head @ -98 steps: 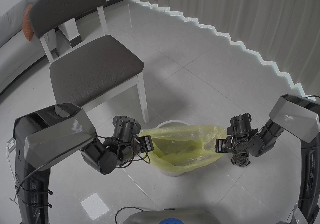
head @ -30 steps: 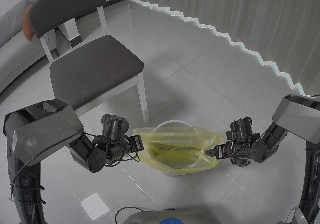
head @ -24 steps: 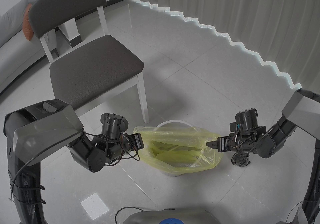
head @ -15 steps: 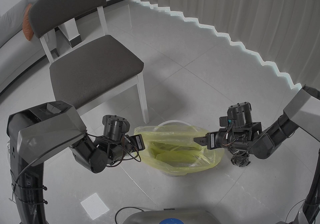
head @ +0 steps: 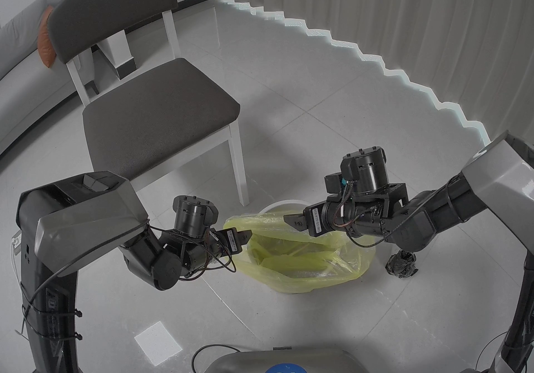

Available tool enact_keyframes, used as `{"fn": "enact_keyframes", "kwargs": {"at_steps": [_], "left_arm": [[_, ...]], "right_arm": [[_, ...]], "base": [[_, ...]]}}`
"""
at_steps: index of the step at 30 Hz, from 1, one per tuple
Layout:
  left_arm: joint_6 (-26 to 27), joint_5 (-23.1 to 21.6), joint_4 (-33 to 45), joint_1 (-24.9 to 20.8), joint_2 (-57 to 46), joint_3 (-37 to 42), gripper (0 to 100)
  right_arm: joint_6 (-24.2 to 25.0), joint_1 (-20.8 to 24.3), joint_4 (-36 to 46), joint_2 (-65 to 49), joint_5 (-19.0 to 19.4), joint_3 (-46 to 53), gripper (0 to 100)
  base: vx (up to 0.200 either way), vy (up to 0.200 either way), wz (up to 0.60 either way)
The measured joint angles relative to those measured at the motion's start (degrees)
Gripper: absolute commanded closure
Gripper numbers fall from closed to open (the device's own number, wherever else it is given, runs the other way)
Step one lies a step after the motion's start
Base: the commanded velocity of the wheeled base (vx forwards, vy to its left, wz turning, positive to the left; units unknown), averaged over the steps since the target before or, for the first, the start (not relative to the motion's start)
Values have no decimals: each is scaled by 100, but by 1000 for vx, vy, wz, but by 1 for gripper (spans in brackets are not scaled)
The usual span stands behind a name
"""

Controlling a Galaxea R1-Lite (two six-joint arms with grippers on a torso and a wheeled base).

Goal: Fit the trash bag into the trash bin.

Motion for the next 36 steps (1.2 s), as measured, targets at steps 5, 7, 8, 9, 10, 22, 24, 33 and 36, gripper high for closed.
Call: {"fn": "enact_keyframes", "kwargs": {"at_steps": [5,7,8,9,10,22,24,33,36], "left_arm": [[-2,9,2,39,-83,28,0],[0,9,2,44,-157,59,0],[2,11,5,44,-190,67,0],[6,11,5,41,-244,76,0],[11,11,5,39,-299,80,0],[482,152,-334,4,-720,161,0],[507,183,-542,0,-775,282,0],[666,205,-1037,23,-1018,797,0],[685,210,-1092,44,-1062,889,0]], "right_arm": [[-129,26,28,239,0,-229,0],[-149,20,27,308,-1,-271,0],[-156,15,27,335,0,-279,0],[-165,11,27,363,2,-290,0],[-182,9,27,388,2,-300,0],[-867,-5,-27,785,10,-555,0],[-1042,-5,-40,881,10,-628,0],[-2277,-68,-536,1246,-185,-811,0],[-2822,-110,-851,1402,-424,-852,0]], "base": [[0,0,0],[0,0,0],[0,0,0],[0,0,0],[0,0,0],[0,0,0],[0,0,0],[0,0,0],[0,0,0]]}}
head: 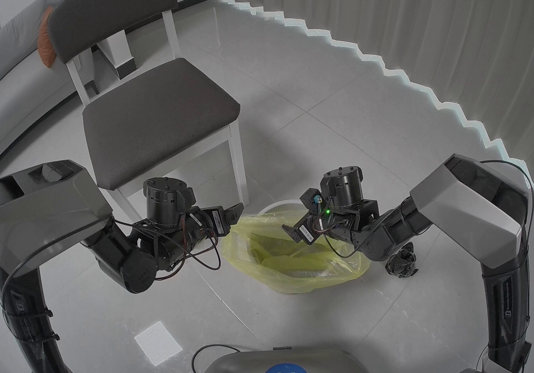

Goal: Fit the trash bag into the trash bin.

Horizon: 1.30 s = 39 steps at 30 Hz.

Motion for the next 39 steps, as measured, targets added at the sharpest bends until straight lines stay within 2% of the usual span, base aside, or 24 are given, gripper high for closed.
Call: {"fn": "enact_keyframes", "kwargs": {"at_steps": [4,16,27,39], "left_arm": [[20,4,-39,12,-59,79,0],[22,-2,-46,76,-247,195,0],[11,-2,-165,65,-278,284,0],[18,-2,-336,78,-293,452,0]], "right_arm": [[-322,-59,-206,199,-188,-61,0],[-161,-55,-204,243,-167,122,0],[-134,239,-283,-49,-144,794,0],[-166,357,-260,83,-150,657,0]], "base": [[0,0,0],[0,0,0],[0,0,0],[0,0,0]]}}
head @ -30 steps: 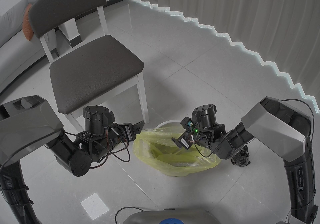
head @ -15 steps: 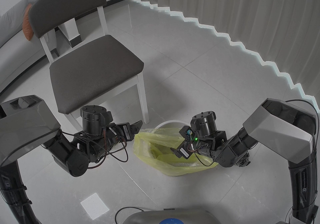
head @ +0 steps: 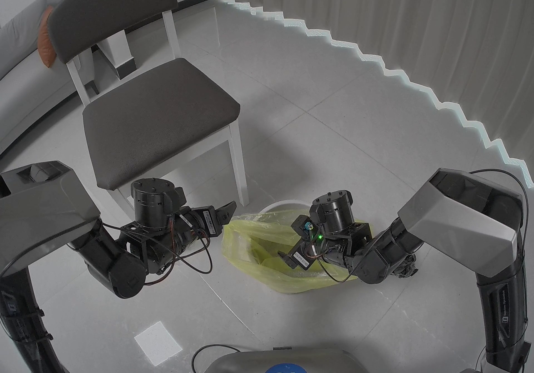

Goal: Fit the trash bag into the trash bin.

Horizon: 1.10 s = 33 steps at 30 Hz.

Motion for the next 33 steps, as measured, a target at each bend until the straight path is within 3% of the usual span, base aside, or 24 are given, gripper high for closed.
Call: {"fn": "enact_keyframes", "kwargs": {"at_steps": [11,12,33], "left_arm": [[6,-2,2,0,-123,16,0],[9,-2,2,0,-132,16,0],[6,-5,0,16,-193,132,0]], "right_arm": [[-28,-156,73,350,-2,-508,0],[-30,-178,73,394,0,-568,100],[-127,-413,612,562,-20,-1652,100]], "base": [[0,0,0],[0,0,0],[0,0,0]]}}
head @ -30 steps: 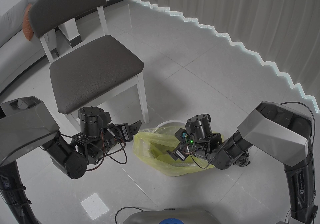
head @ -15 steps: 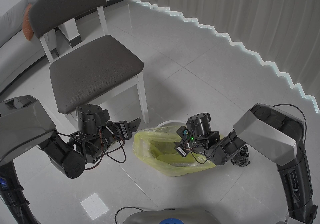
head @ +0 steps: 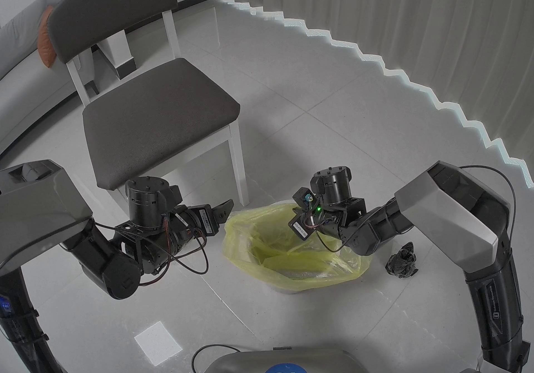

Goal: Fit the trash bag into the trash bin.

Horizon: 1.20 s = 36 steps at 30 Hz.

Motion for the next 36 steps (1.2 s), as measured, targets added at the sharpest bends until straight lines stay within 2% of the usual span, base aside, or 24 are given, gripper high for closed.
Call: {"fn": "enact_keyframes", "kwargs": {"at_steps": [26,27,36], "left_arm": [[2,2,-4,6,-177,151,0],[2,2,-2,9,-185,162,0],[0,2,-4,15,-240,212,0]], "right_arm": [[-51,-126,-57,-167,-41,-457,100],[-95,-127,-71,-165,-52,-485,0],[-154,-126,-701,-21,-297,-981,0]], "base": [[0,0,0],[0,0,0],[0,0,0]]}}
